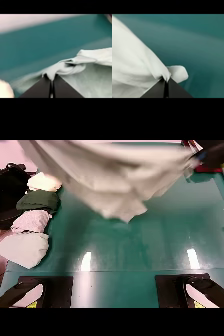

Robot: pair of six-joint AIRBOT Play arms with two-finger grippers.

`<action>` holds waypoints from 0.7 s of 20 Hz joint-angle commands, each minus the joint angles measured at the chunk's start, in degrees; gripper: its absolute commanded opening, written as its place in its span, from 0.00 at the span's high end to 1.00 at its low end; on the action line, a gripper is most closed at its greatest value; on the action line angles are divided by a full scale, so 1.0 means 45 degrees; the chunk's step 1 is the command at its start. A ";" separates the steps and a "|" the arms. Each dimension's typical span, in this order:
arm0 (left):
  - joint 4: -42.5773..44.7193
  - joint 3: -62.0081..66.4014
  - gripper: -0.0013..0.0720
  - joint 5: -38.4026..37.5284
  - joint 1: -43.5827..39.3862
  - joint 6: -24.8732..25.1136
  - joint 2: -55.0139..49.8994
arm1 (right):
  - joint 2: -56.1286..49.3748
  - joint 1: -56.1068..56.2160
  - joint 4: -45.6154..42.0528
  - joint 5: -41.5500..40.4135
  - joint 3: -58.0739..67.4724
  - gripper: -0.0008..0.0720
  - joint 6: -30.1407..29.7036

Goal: Fold the shirts.

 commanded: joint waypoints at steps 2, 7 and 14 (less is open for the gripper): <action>0.0117 0.3376 0.95 -0.0253 0.0121 0.0131 0.1792 | 0.1282 -0.1661 -0.0141 0.1491 0.2909 0.96 0.0364; -0.0151 0.2866 0.95 -0.0461 0.0121 0.0131 0.1418 | -0.0612 -0.2438 -0.0112 0.5853 0.4609 0.96 0.1185; -0.1341 -0.0330 0.95 -0.5853 0.0107 0.0015 -0.2662 | -0.3599 0.1015 -0.0126 0.6703 -0.2098 0.96 0.1379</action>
